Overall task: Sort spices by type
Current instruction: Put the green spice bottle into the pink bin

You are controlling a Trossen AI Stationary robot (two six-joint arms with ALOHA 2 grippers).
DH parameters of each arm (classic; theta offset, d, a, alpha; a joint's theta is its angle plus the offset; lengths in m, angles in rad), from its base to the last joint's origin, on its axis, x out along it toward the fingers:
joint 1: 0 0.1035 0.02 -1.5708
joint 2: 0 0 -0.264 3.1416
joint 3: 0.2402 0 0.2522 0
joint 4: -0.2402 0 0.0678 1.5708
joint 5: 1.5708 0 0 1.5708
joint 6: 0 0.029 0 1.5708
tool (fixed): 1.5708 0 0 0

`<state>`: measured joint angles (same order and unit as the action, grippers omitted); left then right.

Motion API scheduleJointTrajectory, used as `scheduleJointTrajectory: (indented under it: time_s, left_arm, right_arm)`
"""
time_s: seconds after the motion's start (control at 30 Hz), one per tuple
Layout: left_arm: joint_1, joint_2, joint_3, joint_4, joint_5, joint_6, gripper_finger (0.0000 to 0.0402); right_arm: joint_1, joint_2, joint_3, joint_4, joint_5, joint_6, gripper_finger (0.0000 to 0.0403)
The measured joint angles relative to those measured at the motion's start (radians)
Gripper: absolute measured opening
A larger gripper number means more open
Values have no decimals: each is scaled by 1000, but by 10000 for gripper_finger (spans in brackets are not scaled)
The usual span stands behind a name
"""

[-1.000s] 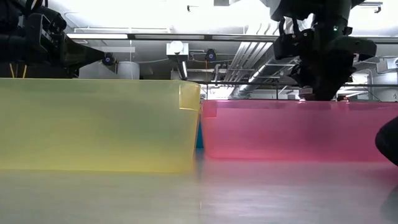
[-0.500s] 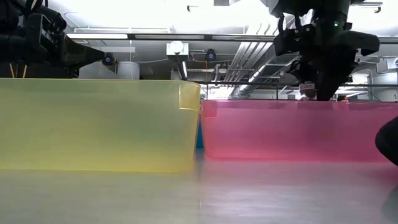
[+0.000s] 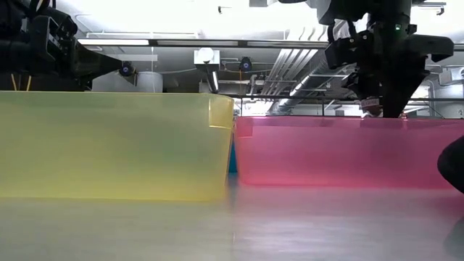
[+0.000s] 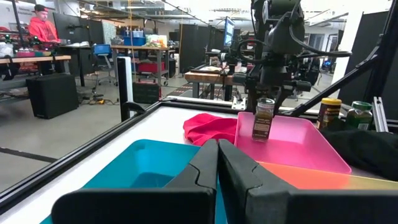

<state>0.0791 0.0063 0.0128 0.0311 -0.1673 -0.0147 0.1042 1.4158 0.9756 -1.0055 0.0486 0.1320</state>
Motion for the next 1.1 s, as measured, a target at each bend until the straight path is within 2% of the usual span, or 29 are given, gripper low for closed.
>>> scheduleJointTrajectory:
  time_s: [0.27, 0.5, 0.63, 1.0, 1.1]
  left_arm:
    - [0, 0, 0, 0, 0, 0, 0]
    - [0, 0, 0, 0, 0, 0, 0]
    - [0, 0, 0, 0, 0, 0, 0]
    - [0, 0, 0, 0, 0, 0, 0]
    - [0, 0, 0, 0, 0, 0, 0]
  right_arm:
    - [0, 0, 7, -11, 4, -59, 213]
    - [0, 0, 70, -30, 26, -154, 213]
    - [0, 0, 74, -39, 25, -142, 213]
    - [0, 0, -16, 66, 31, -130, 213]
    - [0, 0, -16, 78, 60, -132, 213]
